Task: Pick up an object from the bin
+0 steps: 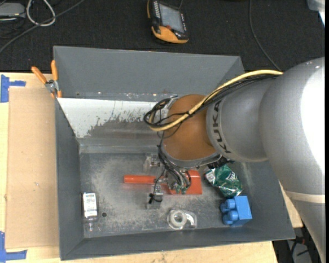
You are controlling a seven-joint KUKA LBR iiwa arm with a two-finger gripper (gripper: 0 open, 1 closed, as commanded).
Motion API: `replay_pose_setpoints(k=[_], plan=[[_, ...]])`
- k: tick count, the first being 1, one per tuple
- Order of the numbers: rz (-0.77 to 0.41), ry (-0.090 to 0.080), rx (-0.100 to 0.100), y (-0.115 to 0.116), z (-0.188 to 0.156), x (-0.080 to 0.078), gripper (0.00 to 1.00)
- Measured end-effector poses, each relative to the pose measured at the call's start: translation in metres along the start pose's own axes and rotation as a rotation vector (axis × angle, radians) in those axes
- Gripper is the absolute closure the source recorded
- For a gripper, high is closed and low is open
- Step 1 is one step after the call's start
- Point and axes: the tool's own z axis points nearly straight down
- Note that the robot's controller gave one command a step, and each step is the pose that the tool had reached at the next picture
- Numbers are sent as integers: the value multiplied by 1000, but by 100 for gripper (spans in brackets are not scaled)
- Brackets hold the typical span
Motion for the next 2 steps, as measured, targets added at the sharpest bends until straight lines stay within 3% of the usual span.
replay_pose_setpoints(k=[1,2], plan=[[119,0,1,-37,0,1,0],[-114,1,0,-28,-60,22,0]])
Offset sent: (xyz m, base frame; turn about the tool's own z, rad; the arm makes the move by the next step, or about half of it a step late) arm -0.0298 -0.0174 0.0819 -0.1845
